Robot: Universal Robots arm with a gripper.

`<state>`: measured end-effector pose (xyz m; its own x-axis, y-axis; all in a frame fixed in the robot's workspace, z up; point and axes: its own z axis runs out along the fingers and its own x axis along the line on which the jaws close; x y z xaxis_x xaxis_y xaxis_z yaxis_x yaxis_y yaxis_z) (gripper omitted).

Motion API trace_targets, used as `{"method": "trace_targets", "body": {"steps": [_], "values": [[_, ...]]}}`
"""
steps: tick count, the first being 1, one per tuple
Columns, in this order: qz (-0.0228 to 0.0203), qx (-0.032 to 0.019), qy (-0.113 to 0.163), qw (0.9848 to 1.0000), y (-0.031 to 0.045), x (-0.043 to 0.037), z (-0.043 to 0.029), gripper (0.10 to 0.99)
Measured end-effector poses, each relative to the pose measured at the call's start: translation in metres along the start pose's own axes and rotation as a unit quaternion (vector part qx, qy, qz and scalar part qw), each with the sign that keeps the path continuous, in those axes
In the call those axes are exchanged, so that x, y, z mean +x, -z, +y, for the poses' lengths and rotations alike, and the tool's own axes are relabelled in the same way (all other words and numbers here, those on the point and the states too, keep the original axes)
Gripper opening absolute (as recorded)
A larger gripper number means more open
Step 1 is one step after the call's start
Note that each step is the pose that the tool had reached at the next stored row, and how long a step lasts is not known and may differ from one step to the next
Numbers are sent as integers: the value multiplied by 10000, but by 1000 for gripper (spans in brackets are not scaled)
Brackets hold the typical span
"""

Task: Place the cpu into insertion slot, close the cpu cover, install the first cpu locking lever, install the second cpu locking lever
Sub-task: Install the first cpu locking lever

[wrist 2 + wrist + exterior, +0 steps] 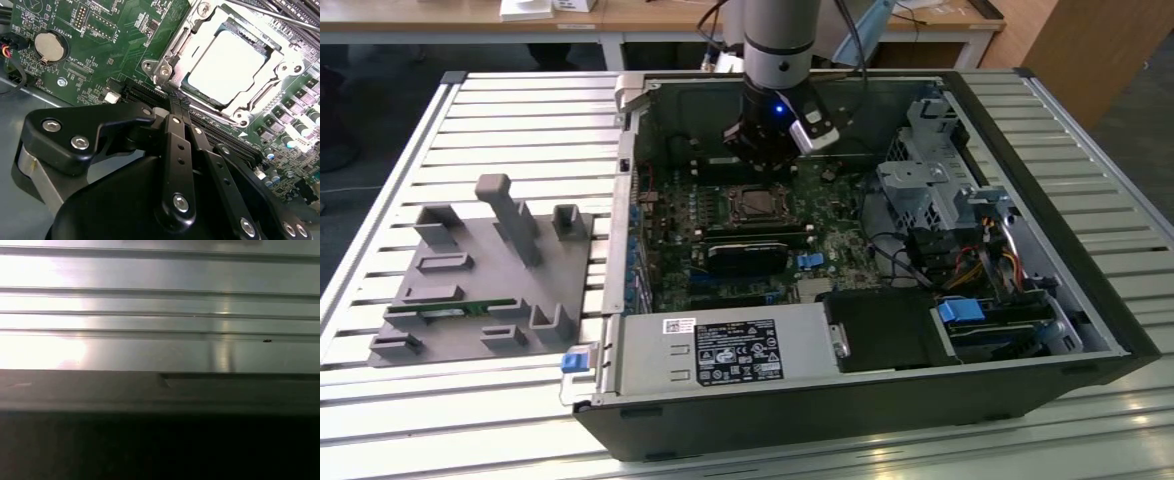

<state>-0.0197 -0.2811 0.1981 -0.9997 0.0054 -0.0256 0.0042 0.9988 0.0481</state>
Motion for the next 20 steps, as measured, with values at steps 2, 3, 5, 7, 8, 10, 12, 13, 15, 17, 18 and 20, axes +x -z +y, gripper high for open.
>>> {"method": "trace_targets", "body": {"steps": [2,3,5,7,8,10,12,13,15,17,18,20], "values": [[-1,2,0,10000,-11,-1,0,118],[-2,2,0,10000,-11,-1,0,118],[-2,3,1,10000,-10,0,-1,118],[-2,3,1,10000,-4,-1,2,118],[-14,-15,1,10000,-6,-6,9,118],[-5,-1,1,10000,11,-4,7,118],[-4,-1,1,10000,16,-3,6,118],[-4,-1,0,10000,20,-3,6,118],[-5,-2,0,10000,22,-3,7,118],[-4,-1,1,10000,31,-3,7,118],[-4,-1,0,10000,36,-3,7,118],[-5,-1,1,10000,37,-4,8,118]]}}
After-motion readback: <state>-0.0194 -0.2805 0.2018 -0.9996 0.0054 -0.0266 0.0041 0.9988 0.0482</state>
